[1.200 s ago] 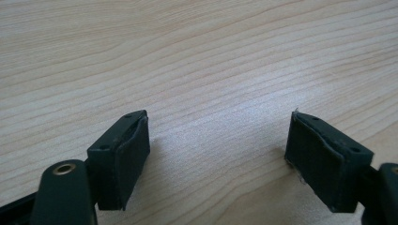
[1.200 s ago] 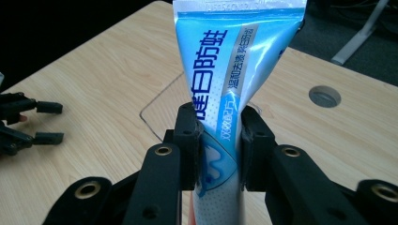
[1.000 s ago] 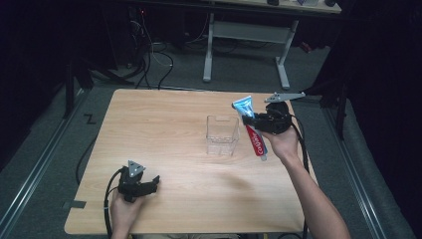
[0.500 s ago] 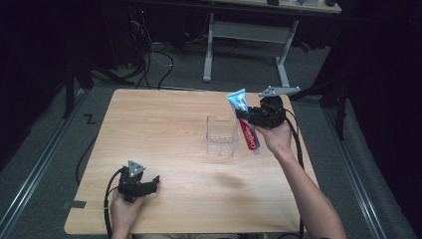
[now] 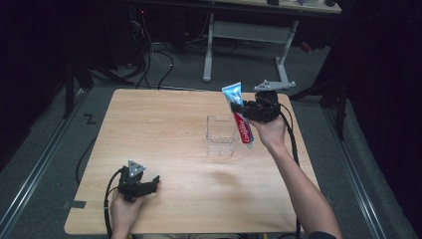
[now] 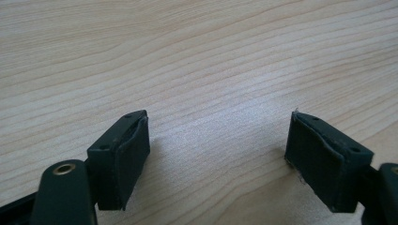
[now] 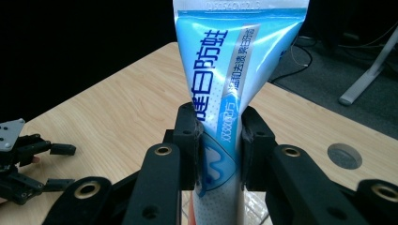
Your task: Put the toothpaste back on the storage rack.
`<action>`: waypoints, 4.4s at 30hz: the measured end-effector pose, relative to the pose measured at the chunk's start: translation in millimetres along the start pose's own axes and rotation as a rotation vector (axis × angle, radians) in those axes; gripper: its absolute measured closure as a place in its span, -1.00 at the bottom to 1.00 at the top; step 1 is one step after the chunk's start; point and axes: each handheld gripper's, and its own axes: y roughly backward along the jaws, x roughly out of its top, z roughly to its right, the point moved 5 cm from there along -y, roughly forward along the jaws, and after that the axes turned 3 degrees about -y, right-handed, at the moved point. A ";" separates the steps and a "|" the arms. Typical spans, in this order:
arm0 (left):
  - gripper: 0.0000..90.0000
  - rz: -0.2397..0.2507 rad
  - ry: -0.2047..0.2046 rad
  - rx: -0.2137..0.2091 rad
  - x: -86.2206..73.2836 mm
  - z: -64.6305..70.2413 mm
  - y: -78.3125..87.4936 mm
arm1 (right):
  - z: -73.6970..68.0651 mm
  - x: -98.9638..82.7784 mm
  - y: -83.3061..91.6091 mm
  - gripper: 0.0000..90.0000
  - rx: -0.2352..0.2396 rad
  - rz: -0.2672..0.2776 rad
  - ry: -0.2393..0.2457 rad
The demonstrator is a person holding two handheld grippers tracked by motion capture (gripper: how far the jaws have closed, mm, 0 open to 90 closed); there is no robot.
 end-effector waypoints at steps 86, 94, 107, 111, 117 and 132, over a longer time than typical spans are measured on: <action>-0.50 -0.001 -0.002 0.000 0.0 -0.2 0.1 | 16.1 -15.0 -74.1 0.58 -0.059 -0.033 -0.056; -0.50 0.001 0.002 0.000 0.1 0.0 0.0 | 18.4 -22.9 -76.8 0.58 -0.069 -0.049 -0.064; -0.50 0.001 0.001 0.000 0.0 0.0 0.0 | 24.4 -35.5 -77.1 0.57 -0.081 -0.063 -0.095; -0.50 0.001 0.001 0.000 0.0 0.0 0.0 | 23.1 -37.7 -77.3 0.57 -0.089 -0.061 -0.089; -0.50 0.001 0.002 -0.001 0.0 0.0 0.0 | 23.0 -41.9 -79.5 0.57 -0.085 -0.075 -0.097; -0.50 0.001 0.001 0.000 0.0 0.0 0.0 | 24.5 -51.6 -81.3 0.56 -0.080 -0.092 -0.107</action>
